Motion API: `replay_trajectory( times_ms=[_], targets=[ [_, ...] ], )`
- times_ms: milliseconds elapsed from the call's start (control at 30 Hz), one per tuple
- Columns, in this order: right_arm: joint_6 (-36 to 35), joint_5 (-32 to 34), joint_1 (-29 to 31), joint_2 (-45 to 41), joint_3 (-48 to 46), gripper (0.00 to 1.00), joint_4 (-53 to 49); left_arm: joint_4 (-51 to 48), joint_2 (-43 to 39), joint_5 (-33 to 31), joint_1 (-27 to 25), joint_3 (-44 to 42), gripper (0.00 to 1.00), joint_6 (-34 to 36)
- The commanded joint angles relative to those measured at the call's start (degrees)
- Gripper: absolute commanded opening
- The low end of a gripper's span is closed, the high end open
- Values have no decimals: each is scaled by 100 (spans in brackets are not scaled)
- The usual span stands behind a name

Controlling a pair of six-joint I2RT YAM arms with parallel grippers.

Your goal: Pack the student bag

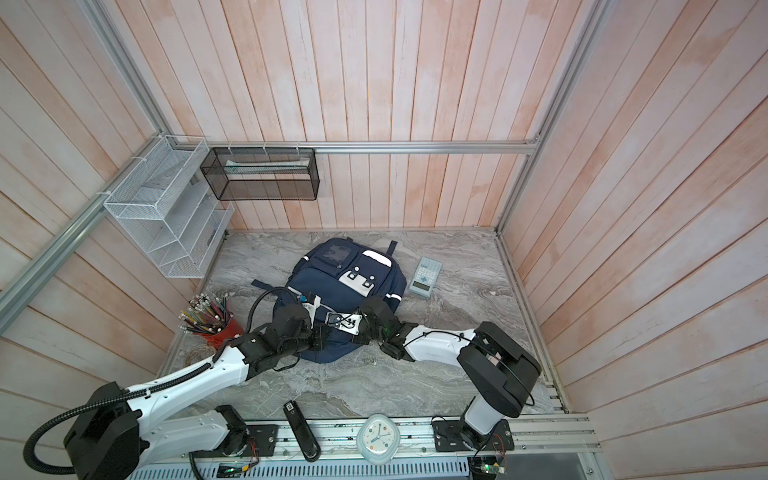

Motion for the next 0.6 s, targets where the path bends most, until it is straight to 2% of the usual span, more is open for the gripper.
replay_trajectory(
  times_ms=[0,167,233,300,367,433,500,533,567],
  targets=[
    [-158,-381,-198,-238,-299,0,-522,-349,-102,-475,688,254,0,245],
    [-143,-574,-529,-312,-390,0,-532,-572,-3,-78,1967,839,0,982],
    [-171,-490,-627,-372,-453,0,-457,-746,119,-57,2176,1093,0,1189],
    [-144,-451,-818,-503,-560,0,-339,-823,162,-58,2202,1139,0,1298],
    [-101,-391,-1089,-643,-677,0,-201,-815,149,232,2197,1020,0,1193],
    [-95,67,-1256,-646,-751,0,51,-762,64,504,2082,833,0,1029],
    [-65,554,-1342,-558,-703,1,206,-727,-59,429,1758,659,0,863],
    [-4,692,-1384,-513,-634,7,213,-726,-104,388,1564,583,0,763],
    [84,813,-1413,-477,-580,17,234,-727,-136,422,1372,536,0,645]
  ],
)
